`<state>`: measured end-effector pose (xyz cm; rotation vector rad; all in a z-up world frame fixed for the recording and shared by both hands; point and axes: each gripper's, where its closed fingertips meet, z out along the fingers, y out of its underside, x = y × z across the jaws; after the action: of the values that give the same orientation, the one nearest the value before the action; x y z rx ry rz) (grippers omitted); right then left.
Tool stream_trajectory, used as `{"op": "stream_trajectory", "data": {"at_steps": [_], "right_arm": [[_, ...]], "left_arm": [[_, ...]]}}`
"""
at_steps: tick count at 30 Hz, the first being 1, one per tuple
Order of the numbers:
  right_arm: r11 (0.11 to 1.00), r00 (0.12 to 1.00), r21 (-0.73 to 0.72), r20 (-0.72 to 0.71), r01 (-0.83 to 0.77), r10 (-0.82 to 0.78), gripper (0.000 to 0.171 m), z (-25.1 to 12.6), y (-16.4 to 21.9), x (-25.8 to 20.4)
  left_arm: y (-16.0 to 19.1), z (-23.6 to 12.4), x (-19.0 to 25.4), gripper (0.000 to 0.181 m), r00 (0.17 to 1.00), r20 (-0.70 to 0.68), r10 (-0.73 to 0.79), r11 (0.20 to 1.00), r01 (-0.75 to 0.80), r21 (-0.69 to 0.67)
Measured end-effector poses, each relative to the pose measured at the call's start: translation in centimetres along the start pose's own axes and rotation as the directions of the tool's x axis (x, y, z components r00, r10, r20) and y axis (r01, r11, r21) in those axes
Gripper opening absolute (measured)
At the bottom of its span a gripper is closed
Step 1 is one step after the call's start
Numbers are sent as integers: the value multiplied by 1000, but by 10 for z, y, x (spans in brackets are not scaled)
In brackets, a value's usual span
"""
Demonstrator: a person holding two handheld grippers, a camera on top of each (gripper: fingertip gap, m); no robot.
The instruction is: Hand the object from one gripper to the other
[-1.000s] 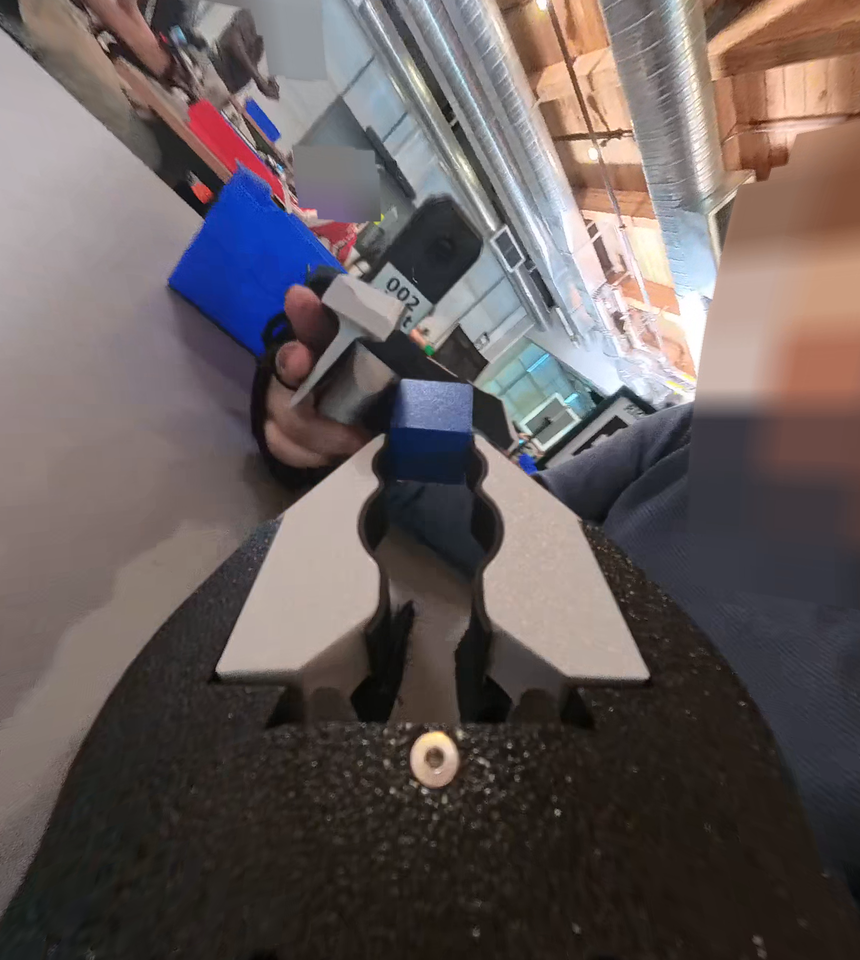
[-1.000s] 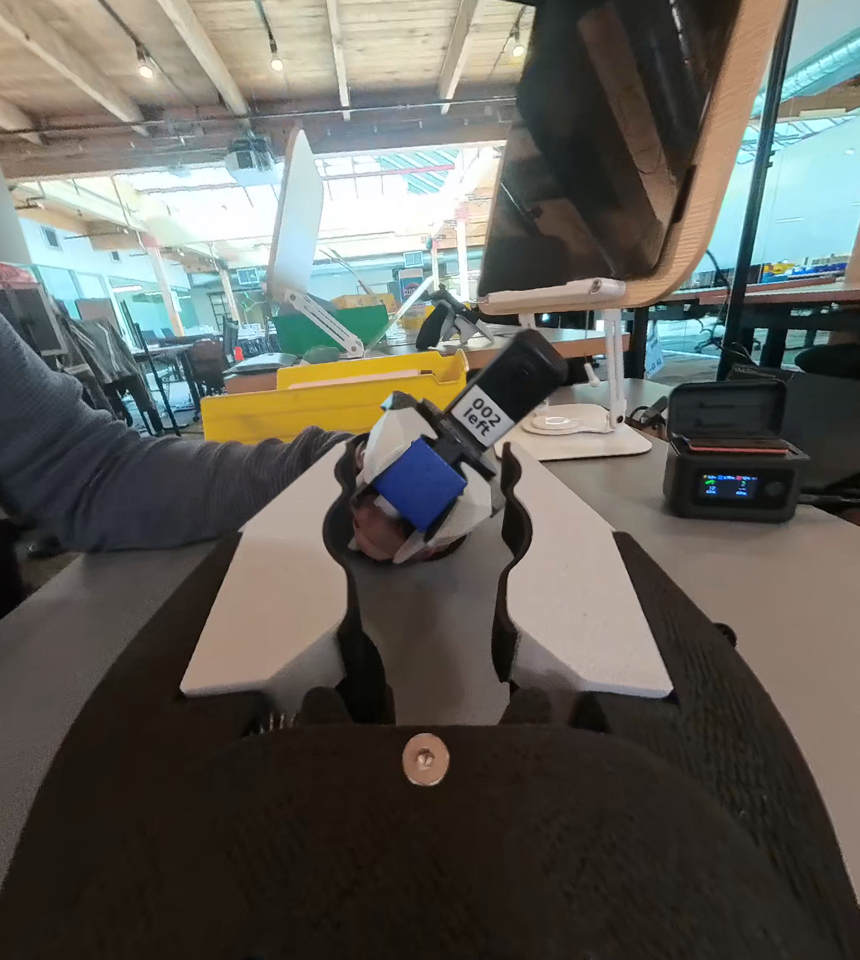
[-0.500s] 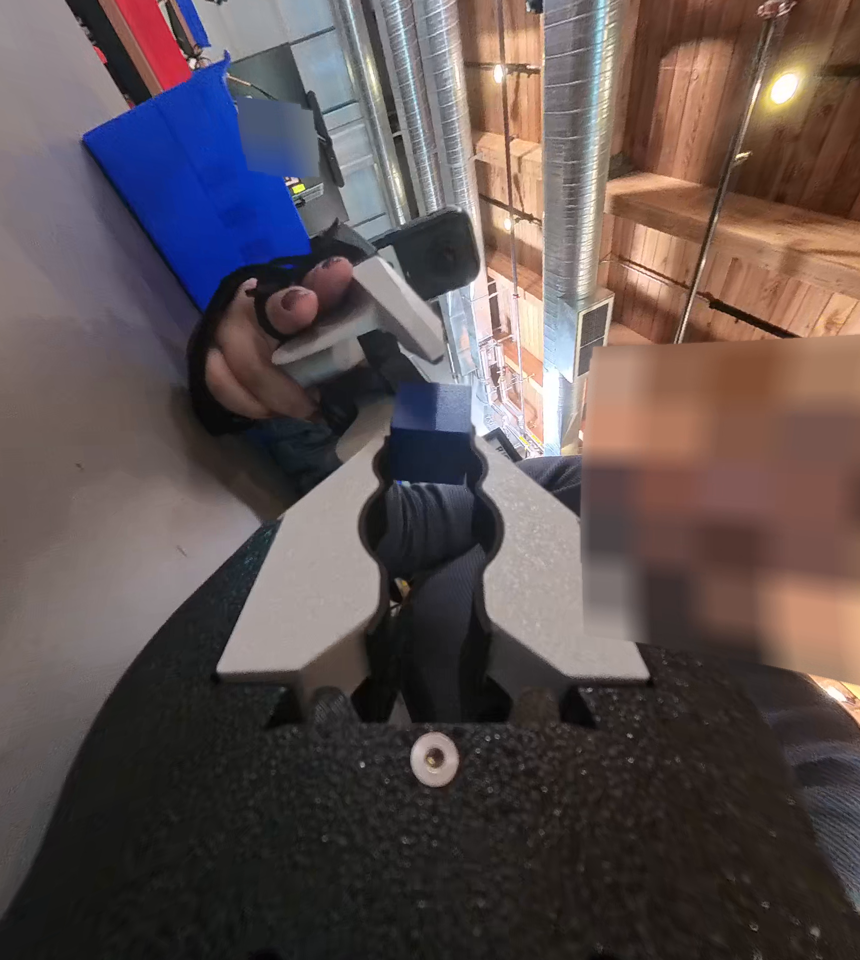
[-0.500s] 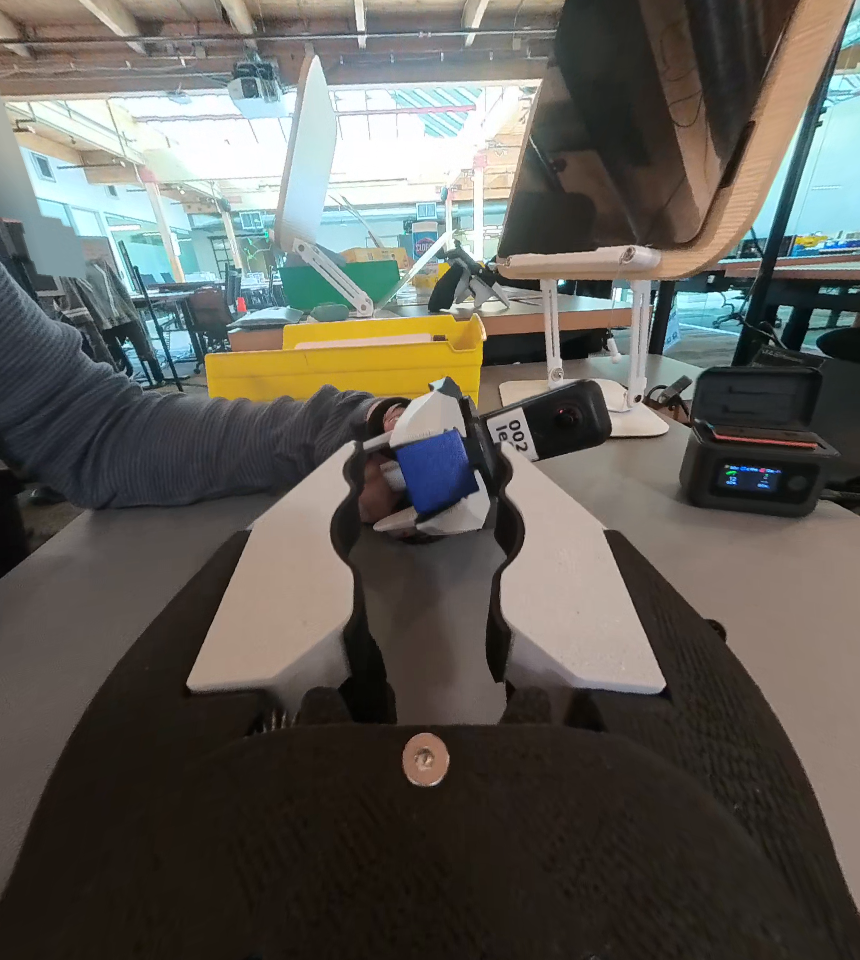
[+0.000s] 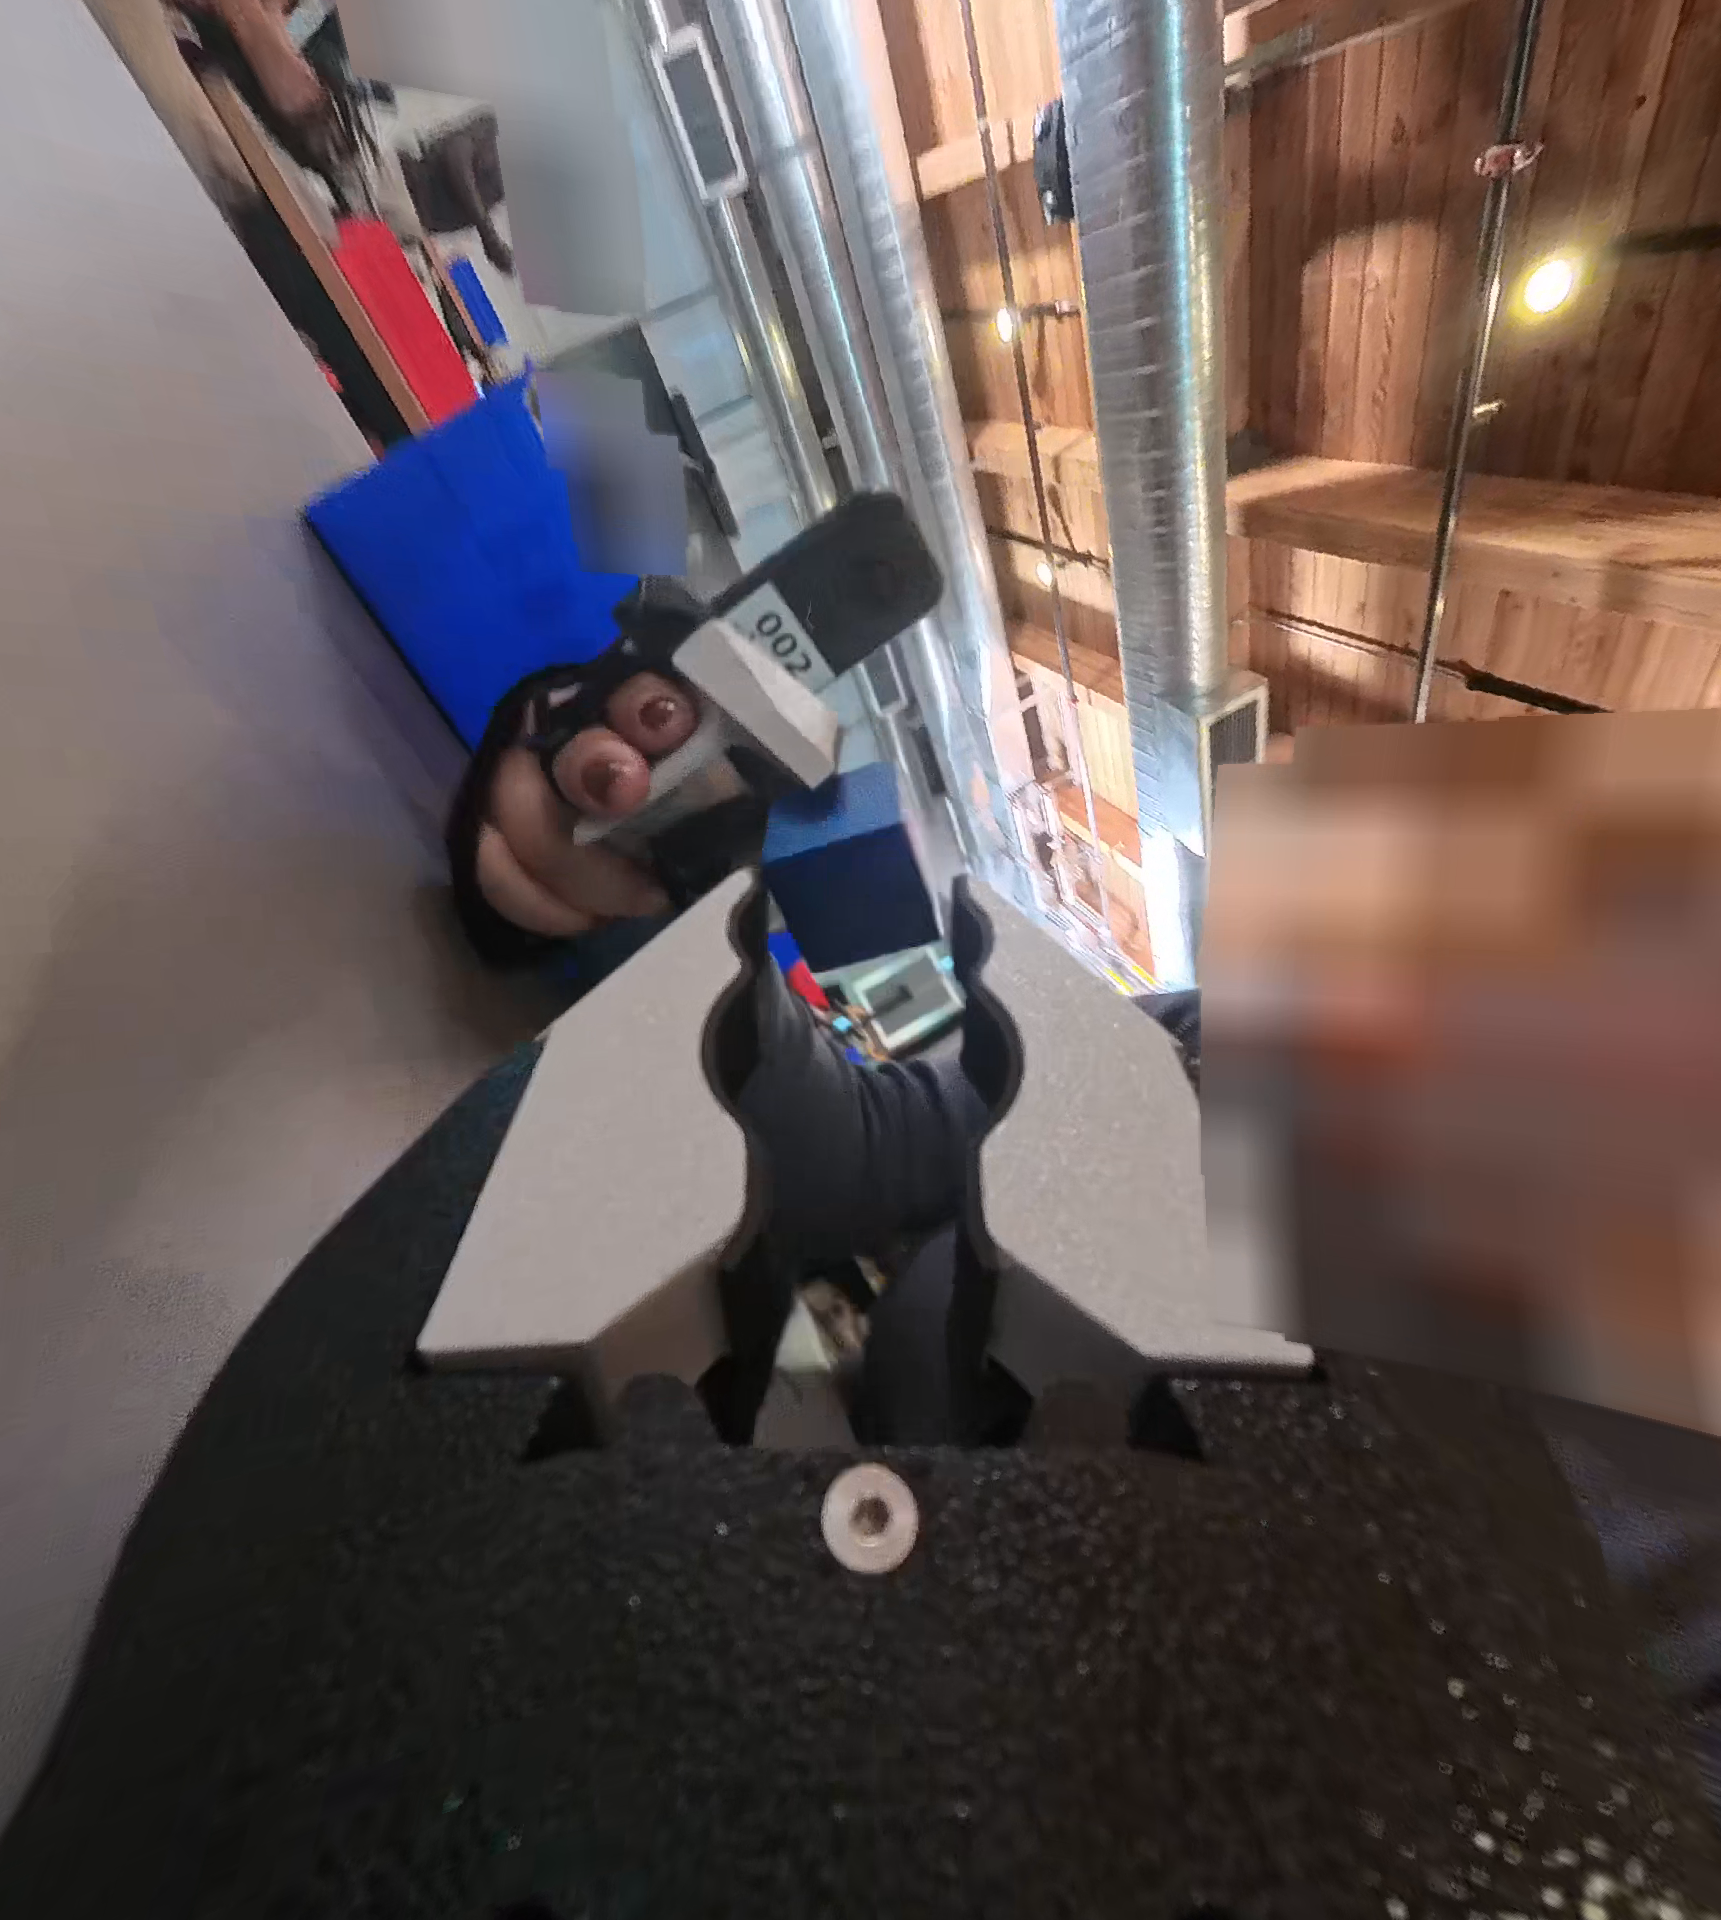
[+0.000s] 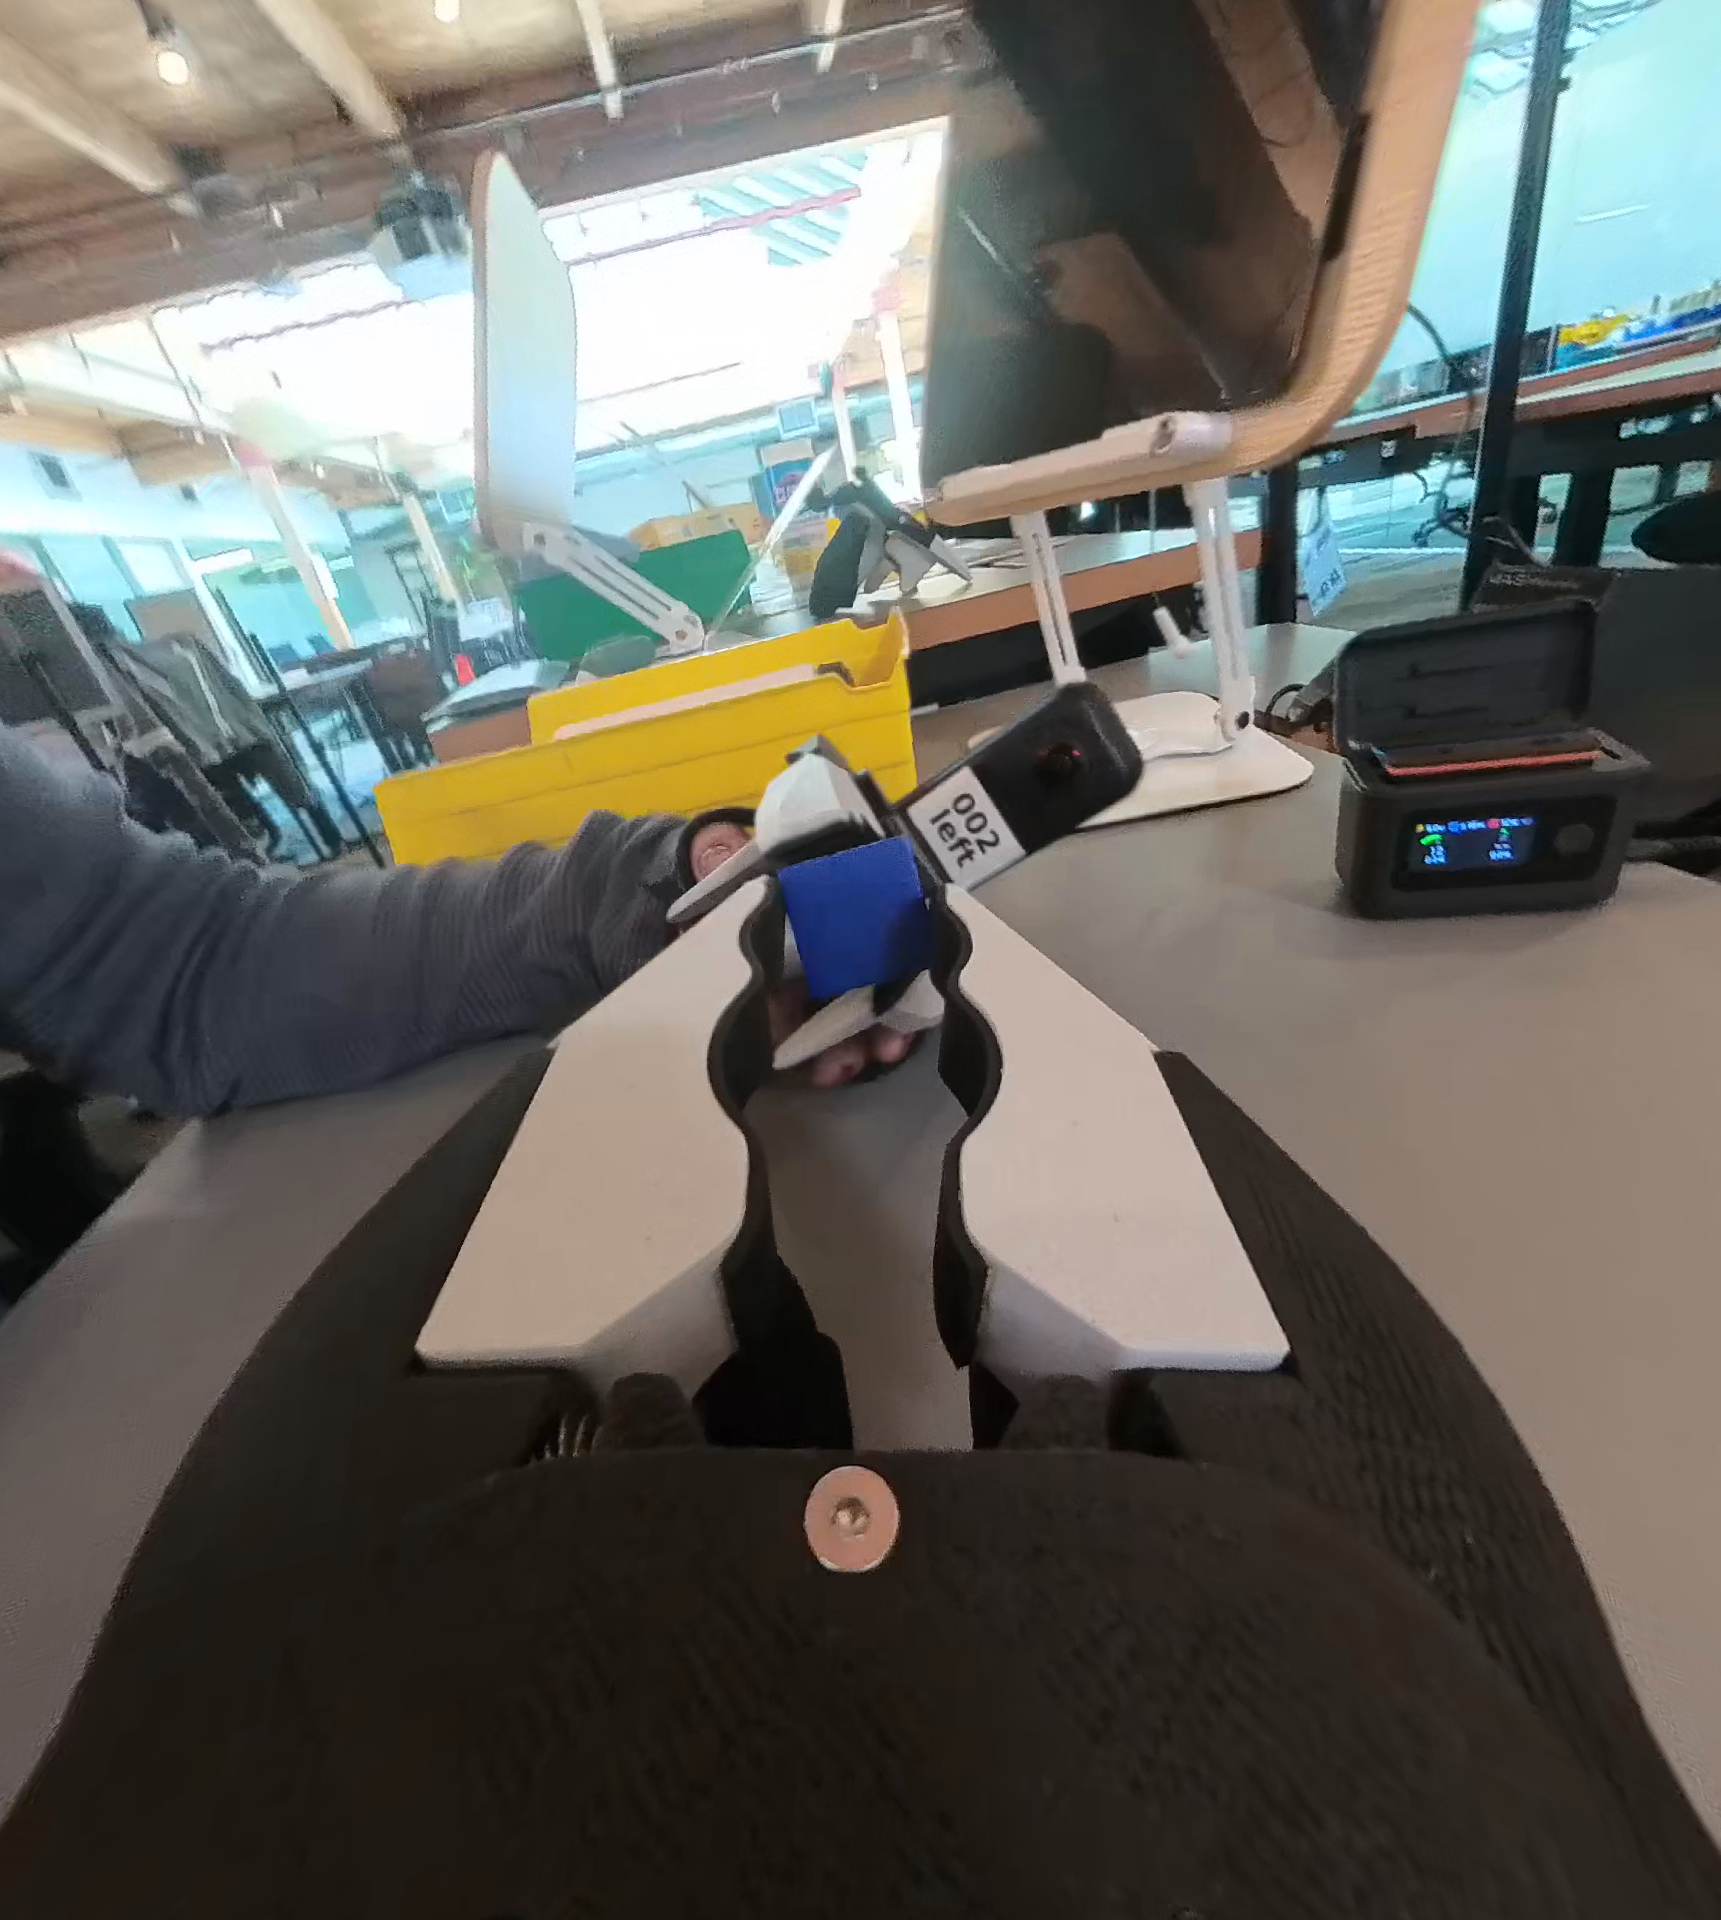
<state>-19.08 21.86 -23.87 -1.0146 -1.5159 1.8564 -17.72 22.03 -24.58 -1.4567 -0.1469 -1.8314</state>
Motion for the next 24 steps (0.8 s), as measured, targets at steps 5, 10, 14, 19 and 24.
{"op": "stream_trajectory", "data": {"at_steps": [5,10,14,19,24], "right_arm": [[975,978,85,-9,-207,208,25,-12,-8,18],[932,937,95,22,-350,350,24,-16,-7,25],[929,931,63,38,-365,363,24,-14,-3,22],[919,918,17,64,-393,391,24,-11,2,17],[924,922,-46,66,-380,382,24,-7,10,11]], "left_arm": [[-19,-5,13,52,900,138,413,903,-424,64],[-32,-12,10,56,359,436,825,456,-879,-139],[-31,-11,-7,71,-44,457,888,171,-892,-419],[-24,-9,-30,68,-494,256,831,-165,-658,-734],[-22,-5,-18,42,-720,121,683,-369,-484,-793]]}}
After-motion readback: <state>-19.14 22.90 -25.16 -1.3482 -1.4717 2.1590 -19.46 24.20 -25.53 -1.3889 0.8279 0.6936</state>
